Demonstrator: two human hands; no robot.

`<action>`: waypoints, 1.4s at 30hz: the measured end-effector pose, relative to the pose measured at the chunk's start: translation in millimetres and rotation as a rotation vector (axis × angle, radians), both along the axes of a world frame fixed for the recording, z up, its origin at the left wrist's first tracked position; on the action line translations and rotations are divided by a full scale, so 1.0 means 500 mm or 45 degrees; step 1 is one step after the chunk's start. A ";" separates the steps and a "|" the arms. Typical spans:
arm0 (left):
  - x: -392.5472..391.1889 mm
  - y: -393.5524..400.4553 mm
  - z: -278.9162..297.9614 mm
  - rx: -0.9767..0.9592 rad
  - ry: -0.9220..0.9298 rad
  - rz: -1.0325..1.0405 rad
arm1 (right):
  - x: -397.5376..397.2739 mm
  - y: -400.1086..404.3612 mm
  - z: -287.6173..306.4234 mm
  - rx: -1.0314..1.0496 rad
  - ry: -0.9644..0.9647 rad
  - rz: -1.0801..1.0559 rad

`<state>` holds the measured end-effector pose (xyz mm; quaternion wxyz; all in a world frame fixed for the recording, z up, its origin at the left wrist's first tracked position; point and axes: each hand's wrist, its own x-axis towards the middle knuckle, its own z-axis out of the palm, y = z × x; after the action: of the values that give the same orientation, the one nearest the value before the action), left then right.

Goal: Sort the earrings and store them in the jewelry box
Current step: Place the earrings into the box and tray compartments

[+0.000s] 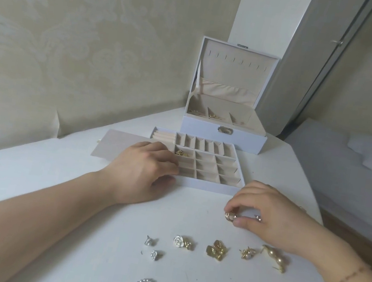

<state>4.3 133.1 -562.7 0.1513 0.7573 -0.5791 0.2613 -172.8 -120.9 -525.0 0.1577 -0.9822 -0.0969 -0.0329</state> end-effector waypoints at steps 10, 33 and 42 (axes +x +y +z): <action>0.000 0.000 0.001 -0.013 0.015 -0.021 | -0.007 0.015 -0.001 0.079 -0.014 -0.017; 0.002 0.002 0.001 -0.061 0.054 -0.072 | 0.248 0.039 0.020 0.211 -0.112 -0.537; 0.004 0.003 0.000 -0.046 0.066 -0.060 | 0.205 0.021 0.043 0.252 -0.226 -0.441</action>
<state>6.1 134.4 -562.9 0.1859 0.7470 -0.5880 0.2483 -70.4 -110.2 -503.6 0.2362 -0.9571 0.0636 -0.1552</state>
